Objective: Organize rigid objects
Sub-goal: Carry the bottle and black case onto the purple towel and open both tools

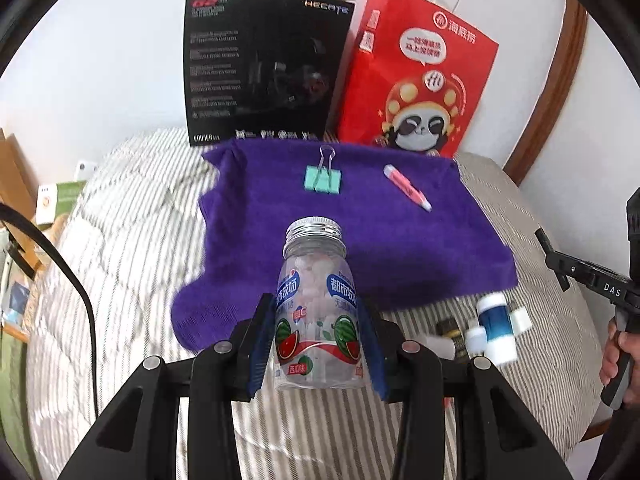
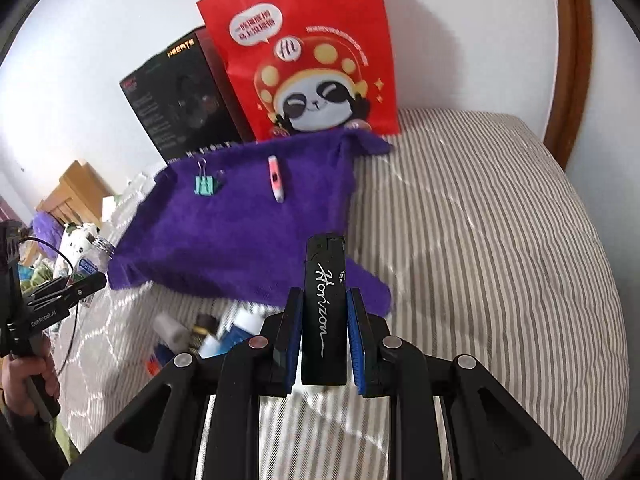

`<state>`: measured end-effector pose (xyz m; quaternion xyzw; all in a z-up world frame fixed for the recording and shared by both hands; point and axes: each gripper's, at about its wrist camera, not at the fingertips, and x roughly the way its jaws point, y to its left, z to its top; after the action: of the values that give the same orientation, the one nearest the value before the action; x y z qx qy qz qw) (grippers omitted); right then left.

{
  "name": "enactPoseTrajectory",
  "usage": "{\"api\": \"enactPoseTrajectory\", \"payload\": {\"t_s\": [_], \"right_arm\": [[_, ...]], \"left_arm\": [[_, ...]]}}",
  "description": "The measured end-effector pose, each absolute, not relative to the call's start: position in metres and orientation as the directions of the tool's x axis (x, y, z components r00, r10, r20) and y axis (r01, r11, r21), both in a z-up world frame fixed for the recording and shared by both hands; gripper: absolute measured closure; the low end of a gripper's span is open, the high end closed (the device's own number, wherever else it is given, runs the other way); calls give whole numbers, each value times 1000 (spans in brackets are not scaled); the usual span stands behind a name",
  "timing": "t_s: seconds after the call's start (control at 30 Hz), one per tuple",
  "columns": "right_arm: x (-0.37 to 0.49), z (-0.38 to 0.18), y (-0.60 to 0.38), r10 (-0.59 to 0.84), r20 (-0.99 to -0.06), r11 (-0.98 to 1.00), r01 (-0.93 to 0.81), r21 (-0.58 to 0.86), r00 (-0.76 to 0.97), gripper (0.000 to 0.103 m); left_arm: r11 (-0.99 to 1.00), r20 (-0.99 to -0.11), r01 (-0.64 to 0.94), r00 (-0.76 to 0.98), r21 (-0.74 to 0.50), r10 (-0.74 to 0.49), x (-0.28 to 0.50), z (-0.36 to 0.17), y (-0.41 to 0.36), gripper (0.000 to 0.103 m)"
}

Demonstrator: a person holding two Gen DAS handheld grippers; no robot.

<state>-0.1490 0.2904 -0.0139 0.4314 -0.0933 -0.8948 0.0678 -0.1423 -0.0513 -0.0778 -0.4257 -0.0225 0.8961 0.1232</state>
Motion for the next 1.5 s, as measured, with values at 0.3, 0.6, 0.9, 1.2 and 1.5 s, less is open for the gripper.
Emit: {"api": "enactPoseTrajectory", "payload": {"t_s": [0.3, 0.6, 0.9, 1.2, 1.5], "right_arm": [[-194, -6, 280, -221, -759, -972, 74, 223, -612, 81], [-251, -14, 265, -213, -782, -977, 101, 190, -586, 81], [-298, -38, 255, -202, -813, -979, 102, 175, -546, 81], [-333, -58, 242, -170, -850, -984, 133, 119, -499, 81], [-349, -73, 233, -142, -873, -985, 155, 78, -467, 81]], "left_arm": [[-964, -760, -233, -602, -128, 246, -182, -68, -49, 64], [-962, -781, -242, -573, -129, 249, -230, -85, -46, 64], [-966, -813, -225, -535, -127, 231, -271, -107, -37, 64], [-974, -854, -205, -484, -101, 190, -300, -128, -29, 64], [-978, -871, -193, -464, -76, 159, -309, -141, -26, 64]]}}
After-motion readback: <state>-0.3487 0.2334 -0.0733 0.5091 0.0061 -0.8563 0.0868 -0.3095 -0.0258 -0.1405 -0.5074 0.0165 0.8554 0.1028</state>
